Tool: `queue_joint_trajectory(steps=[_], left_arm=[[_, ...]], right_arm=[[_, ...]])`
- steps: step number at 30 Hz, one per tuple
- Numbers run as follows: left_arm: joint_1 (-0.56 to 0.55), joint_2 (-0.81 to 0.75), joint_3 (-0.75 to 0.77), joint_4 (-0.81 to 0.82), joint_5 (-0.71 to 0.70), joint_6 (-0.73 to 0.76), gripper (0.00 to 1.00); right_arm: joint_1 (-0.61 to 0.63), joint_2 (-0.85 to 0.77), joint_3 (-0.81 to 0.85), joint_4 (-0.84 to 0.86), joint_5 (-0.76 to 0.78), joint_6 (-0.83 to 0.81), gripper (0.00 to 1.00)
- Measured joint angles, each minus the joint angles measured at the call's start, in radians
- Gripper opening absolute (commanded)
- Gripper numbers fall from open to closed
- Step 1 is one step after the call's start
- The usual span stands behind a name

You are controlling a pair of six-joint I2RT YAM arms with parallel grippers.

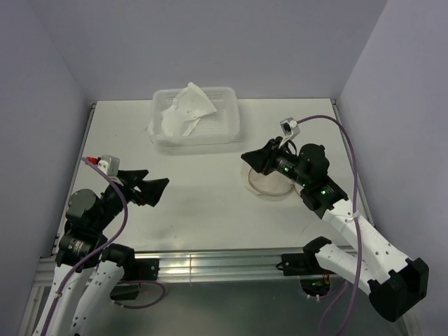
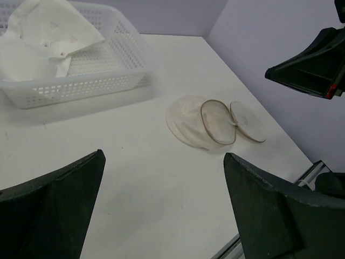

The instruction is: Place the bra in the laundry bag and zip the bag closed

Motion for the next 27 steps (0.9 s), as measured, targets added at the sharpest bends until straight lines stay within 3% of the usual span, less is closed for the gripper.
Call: queue_joint_trajectory(steps=[9,20,27], left_arm=[[0.000,0.058,0.005,-0.005,-0.012,0.000,0.99],[0.000,0.084,0.008,-0.059,-0.150,-0.026,0.99],[0.000,0.229,0.065,-0.067,-0.209,-0.098,0.99]], right_arm=[[0.025,0.156,0.116,-0.071,0.059,-0.074,0.01],[0.072,0.533,0.403,-0.093,0.153,-0.177,0.00],[0.072,0.882,0.711,-0.108,0.241,-0.235,0.00]])
